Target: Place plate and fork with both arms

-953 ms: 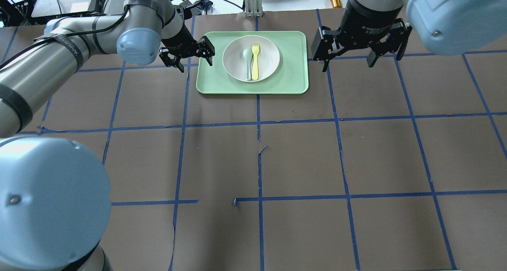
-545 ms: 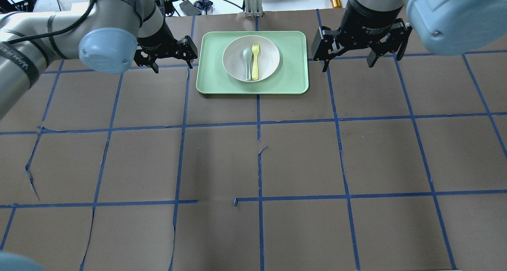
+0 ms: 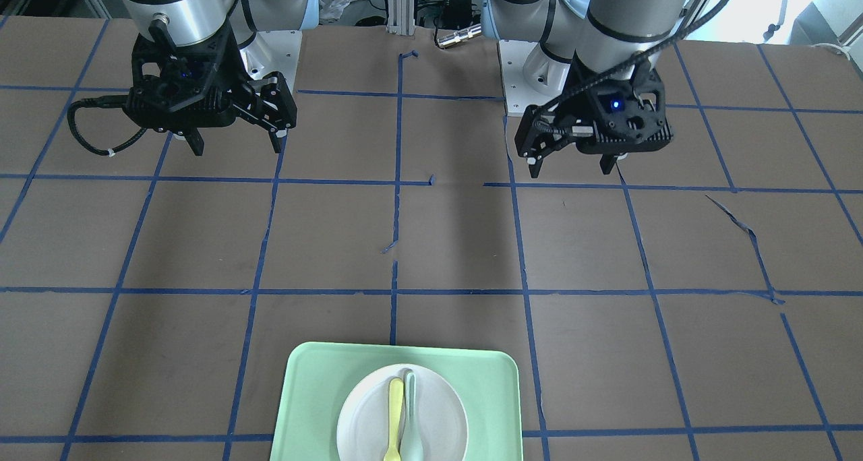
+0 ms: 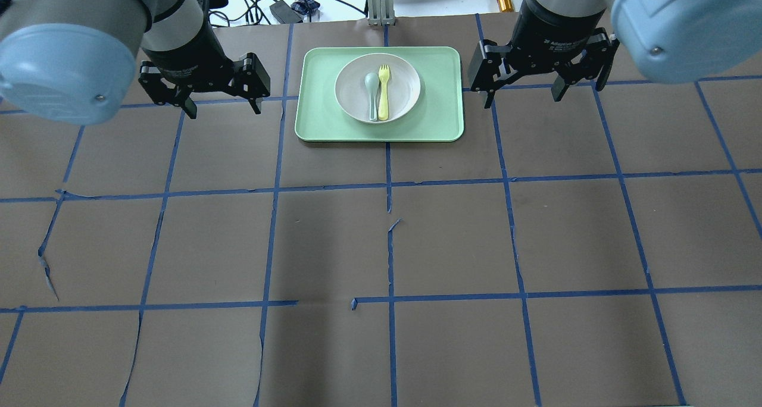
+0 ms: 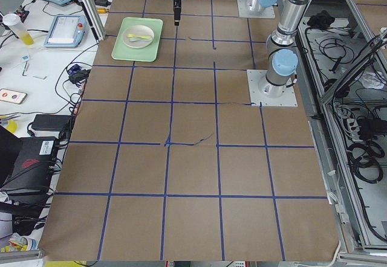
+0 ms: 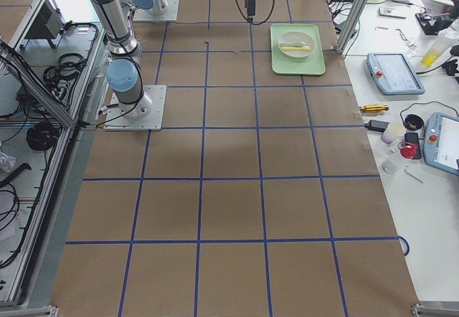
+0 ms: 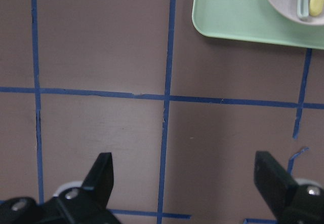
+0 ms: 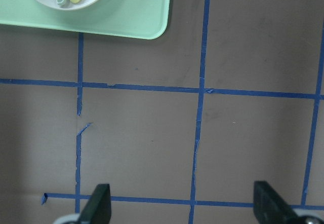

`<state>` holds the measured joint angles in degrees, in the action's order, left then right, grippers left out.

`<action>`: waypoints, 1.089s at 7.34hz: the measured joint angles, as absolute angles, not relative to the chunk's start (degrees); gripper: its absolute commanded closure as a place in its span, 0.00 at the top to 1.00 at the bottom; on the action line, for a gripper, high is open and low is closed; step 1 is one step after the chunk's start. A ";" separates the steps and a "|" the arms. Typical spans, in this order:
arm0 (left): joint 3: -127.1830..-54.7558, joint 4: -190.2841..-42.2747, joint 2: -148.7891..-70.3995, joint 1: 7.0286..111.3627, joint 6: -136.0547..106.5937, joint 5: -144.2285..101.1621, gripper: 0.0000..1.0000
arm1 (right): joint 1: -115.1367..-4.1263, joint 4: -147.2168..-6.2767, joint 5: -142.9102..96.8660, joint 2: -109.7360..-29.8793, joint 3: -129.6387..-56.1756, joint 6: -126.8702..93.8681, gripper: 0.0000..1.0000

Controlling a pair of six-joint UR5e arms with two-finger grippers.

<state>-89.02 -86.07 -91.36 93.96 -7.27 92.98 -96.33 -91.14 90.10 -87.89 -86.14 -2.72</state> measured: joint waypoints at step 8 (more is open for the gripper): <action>-90.16 -89.50 -89.20 94.56 -2.12 88.84 1.00 | -96.33 -91.25 90.08 -87.89 -86.22 -2.72 1.00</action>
